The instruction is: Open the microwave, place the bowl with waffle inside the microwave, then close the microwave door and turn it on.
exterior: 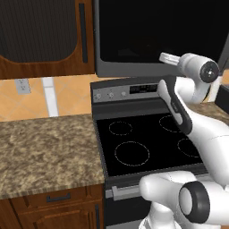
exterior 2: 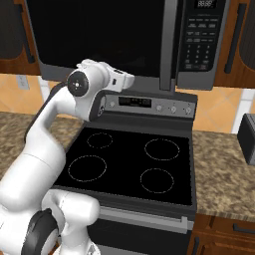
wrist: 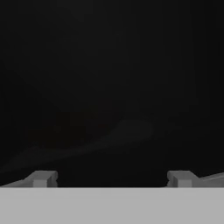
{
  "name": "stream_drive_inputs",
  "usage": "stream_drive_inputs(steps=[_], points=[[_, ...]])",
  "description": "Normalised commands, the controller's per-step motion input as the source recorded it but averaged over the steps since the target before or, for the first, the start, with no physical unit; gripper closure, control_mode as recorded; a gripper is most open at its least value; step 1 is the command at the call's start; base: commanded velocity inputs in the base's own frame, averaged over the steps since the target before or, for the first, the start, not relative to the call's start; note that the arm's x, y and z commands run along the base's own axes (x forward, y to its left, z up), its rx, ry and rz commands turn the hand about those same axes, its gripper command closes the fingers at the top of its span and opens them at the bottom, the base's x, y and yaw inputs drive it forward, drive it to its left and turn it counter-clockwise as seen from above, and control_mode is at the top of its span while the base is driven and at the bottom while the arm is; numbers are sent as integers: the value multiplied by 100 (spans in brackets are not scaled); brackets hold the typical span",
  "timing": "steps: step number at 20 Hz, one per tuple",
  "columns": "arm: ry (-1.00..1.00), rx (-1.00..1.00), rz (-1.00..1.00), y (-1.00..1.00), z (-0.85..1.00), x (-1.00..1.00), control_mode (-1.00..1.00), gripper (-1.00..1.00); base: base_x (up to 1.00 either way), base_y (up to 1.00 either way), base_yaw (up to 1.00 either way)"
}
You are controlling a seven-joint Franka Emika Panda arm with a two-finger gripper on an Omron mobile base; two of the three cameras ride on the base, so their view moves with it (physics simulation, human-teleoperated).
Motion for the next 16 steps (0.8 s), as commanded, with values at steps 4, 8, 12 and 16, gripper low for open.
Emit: stream_drive_inputs(steps=[4, 8, 12, 16], points=[[0, 0, 0, 0, 0, 21, -100, -100, 0, 0, 0], [0, 0, 0, 0, 0, 30, -100, -100, 0, 0, 0], [0, 0, 0, 0, 0, 34, -100, -100, 0, 0, 0], [1, 0, 0, -1, 0, 3, -100, -100, 0, 0, 0]])
